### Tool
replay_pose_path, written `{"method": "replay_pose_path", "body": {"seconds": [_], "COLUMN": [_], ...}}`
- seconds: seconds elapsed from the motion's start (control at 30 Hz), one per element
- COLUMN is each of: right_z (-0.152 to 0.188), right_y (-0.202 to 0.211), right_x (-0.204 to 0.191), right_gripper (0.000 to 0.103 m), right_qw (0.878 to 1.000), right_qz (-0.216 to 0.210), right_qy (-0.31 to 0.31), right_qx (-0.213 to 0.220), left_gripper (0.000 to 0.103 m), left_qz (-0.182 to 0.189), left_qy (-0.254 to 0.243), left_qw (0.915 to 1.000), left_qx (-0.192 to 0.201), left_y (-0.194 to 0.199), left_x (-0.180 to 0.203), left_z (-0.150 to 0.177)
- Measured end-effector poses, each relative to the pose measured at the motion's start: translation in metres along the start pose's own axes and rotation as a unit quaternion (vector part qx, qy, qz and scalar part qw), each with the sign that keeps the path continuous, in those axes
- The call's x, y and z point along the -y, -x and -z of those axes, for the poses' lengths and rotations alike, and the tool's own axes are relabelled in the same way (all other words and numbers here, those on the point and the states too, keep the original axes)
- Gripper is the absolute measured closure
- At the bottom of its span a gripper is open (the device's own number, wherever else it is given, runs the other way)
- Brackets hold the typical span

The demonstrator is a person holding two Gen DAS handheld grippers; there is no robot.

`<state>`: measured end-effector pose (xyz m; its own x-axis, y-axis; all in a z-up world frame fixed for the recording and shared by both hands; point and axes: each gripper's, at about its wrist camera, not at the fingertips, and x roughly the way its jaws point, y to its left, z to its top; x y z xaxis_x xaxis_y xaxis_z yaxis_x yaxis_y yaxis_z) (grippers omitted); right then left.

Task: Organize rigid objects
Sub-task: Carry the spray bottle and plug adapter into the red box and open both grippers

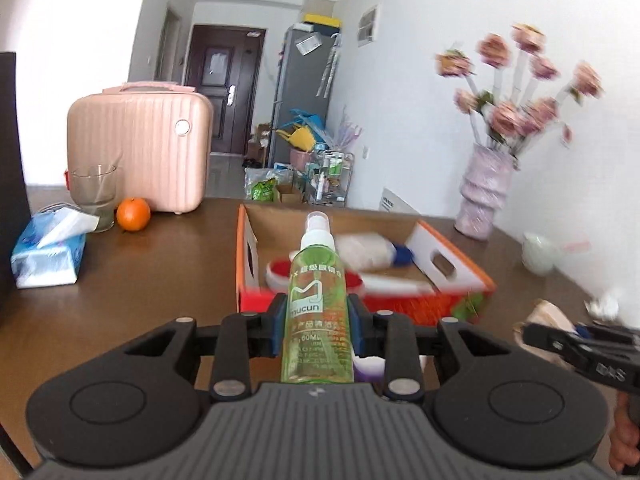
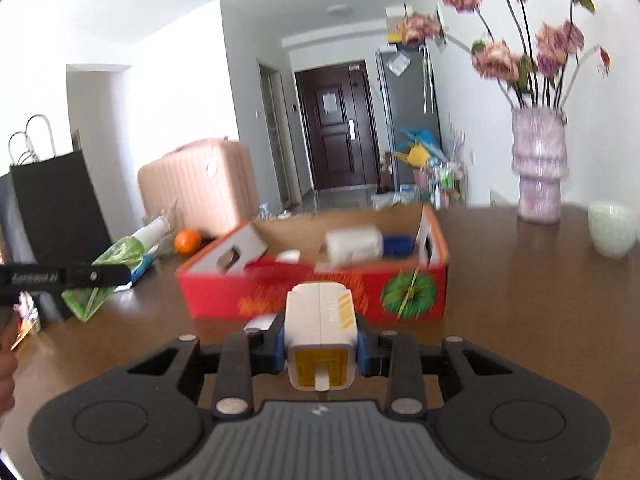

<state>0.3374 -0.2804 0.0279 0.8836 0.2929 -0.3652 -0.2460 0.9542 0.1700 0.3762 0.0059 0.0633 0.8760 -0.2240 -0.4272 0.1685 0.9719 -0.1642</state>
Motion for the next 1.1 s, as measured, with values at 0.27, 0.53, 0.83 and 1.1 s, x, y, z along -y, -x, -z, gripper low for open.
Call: {"method": "replay_pose_path", "body": {"seconds": [0.27,0.53,0.83,1.1], "right_z": [-0.08,-0.094,-0.077,-0.081], "right_y": [-0.106,-0.218,-0.261,-0.255], "right_x": [0.048,0.068,0.063,0.065], "right_gripper": [0.072,0.072,0.069,0.063], "right_qw": [0.999,0.992,0.991,0.991], "right_qz": [0.014,0.048,0.083,0.082], "right_qy": [-0.017,-0.015,0.023,0.025], "right_qx": [-0.037,-0.115,-0.105,-0.107], "left_gripper": [0.072,0.072,0.068,0.065], "left_qz": [-0.012,-0.041,-0.032,-0.026], "left_qy": [0.007,-0.02,-0.022,-0.013], "left_qw": [0.9979,0.992,0.9945,0.9951], "left_qx": [-0.063,-0.118,-0.098,-0.095], "left_y": [-0.121,-0.203,-0.219,-0.214], "left_x": [-0.025,-0.047,-0.051,-0.051], "left_z": [-0.068,-0.066,-0.058,-0.062]}}
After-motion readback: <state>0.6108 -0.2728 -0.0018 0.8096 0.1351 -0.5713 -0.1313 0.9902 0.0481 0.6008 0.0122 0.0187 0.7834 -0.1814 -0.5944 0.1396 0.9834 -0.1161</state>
